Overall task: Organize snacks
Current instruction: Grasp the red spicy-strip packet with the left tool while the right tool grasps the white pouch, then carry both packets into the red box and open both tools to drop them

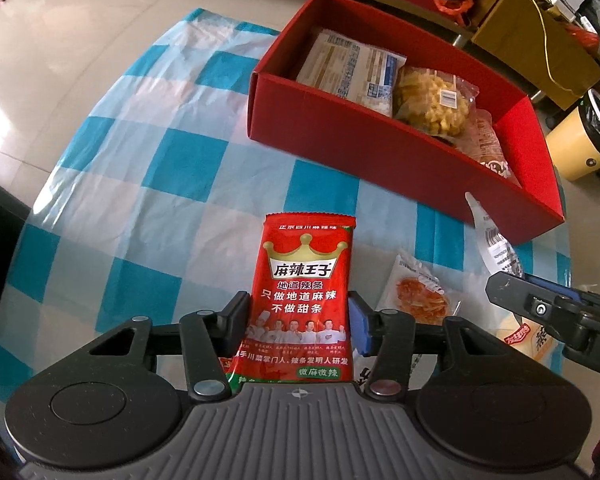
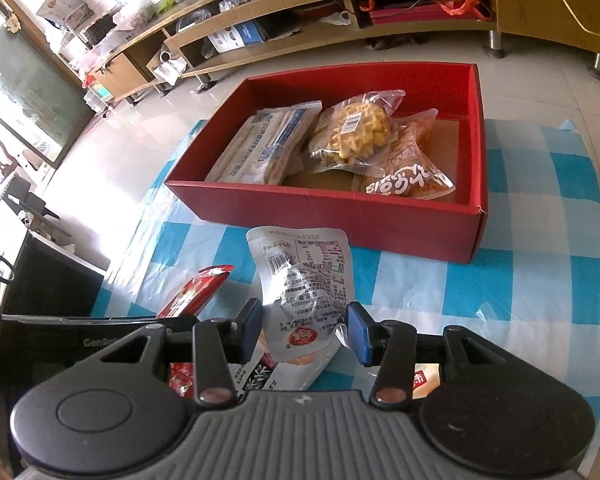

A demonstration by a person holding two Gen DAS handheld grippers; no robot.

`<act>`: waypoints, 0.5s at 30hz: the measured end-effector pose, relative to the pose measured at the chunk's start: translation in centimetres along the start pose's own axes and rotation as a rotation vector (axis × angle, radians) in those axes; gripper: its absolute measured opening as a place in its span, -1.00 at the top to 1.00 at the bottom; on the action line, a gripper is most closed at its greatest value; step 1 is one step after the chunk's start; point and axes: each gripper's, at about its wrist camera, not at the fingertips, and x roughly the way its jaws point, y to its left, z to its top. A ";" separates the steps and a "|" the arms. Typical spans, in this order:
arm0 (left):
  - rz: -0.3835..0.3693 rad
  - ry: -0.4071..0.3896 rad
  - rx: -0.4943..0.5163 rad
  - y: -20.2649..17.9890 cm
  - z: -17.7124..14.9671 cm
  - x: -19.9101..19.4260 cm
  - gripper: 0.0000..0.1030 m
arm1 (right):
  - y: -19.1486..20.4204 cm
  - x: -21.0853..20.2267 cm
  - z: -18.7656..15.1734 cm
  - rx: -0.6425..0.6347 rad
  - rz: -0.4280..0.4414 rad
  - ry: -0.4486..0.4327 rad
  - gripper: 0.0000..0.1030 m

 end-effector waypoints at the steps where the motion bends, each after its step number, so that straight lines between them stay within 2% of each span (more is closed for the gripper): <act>1: -0.003 -0.001 -0.003 0.0 0.0 -0.1 -0.13 | 0.0 -0.1 0.0 0.002 0.002 -0.002 0.16; 15: -0.079 -0.042 -0.024 0.2 0.4 -2.3 -0.13 | 0.2 -1.1 0.5 0.018 0.038 -0.029 0.16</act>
